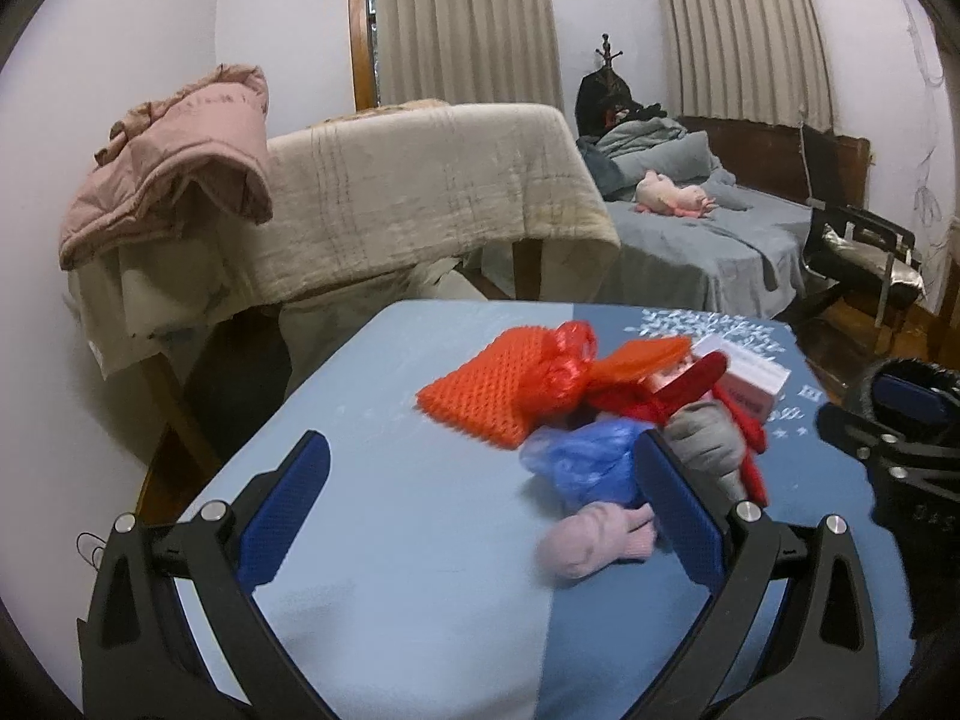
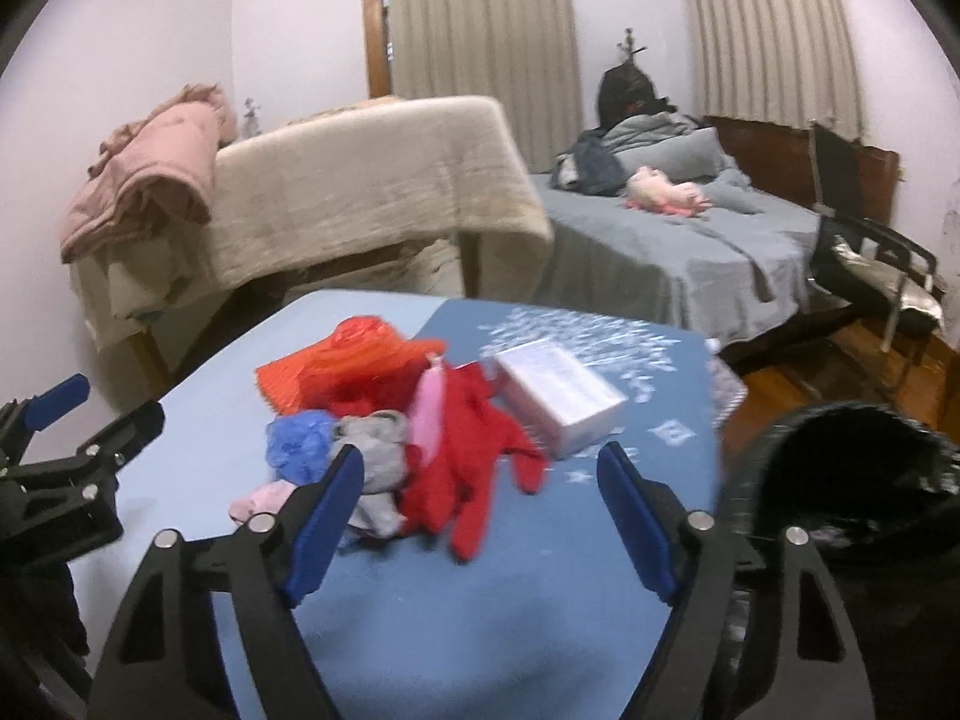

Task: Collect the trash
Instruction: 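Grasp the grey sock with the right tool while the left tool grasps the pink sock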

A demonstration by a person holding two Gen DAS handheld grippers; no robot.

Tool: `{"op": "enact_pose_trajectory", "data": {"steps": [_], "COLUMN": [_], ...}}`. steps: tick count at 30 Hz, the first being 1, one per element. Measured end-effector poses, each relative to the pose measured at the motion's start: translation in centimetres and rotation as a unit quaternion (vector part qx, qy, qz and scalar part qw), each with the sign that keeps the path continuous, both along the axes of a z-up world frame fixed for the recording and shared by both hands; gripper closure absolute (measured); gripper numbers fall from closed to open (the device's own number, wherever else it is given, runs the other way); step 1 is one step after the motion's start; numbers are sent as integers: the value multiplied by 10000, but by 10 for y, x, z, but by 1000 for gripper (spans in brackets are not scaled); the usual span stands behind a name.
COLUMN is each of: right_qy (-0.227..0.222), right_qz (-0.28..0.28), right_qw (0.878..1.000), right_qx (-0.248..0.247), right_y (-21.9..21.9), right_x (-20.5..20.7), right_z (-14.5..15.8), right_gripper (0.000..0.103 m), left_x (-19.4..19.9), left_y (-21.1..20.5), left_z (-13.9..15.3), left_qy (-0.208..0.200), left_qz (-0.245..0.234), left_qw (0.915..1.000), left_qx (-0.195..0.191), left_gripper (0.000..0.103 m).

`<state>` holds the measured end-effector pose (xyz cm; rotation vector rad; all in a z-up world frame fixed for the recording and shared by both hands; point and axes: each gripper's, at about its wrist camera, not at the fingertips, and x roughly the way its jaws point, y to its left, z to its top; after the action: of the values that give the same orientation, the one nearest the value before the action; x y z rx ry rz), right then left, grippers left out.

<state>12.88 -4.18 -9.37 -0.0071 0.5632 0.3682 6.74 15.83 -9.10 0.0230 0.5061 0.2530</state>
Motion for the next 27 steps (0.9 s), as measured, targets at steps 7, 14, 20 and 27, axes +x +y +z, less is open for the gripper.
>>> {"op": "enact_pose_trajectory", "data": {"steps": [7,14,20,27], "right_qy": [157,327,363,331], "right_qz": [298,605,846,715], "right_qw": [9994,9974,9956,9969], "right_qx": [-74,-209,-163,-47], "right_y": [35,55,58,39], "right_x": [18,28,25,16], "right_z": [-20,-34,-34,-26], "right_gripper": [38,57,71,71], "left_x": [9,12,12,15], "left_y": [24,39,32,16], "left_z": [-18,-27,-31,-36], "left_qy": [173,316,360,458], "left_qz": [211,316,178,-89], "left_qw": [9996,9988,9988,9983], "left_qx": [-72,-182,-280,-348], "left_gripper": [8,10,10,18]}}
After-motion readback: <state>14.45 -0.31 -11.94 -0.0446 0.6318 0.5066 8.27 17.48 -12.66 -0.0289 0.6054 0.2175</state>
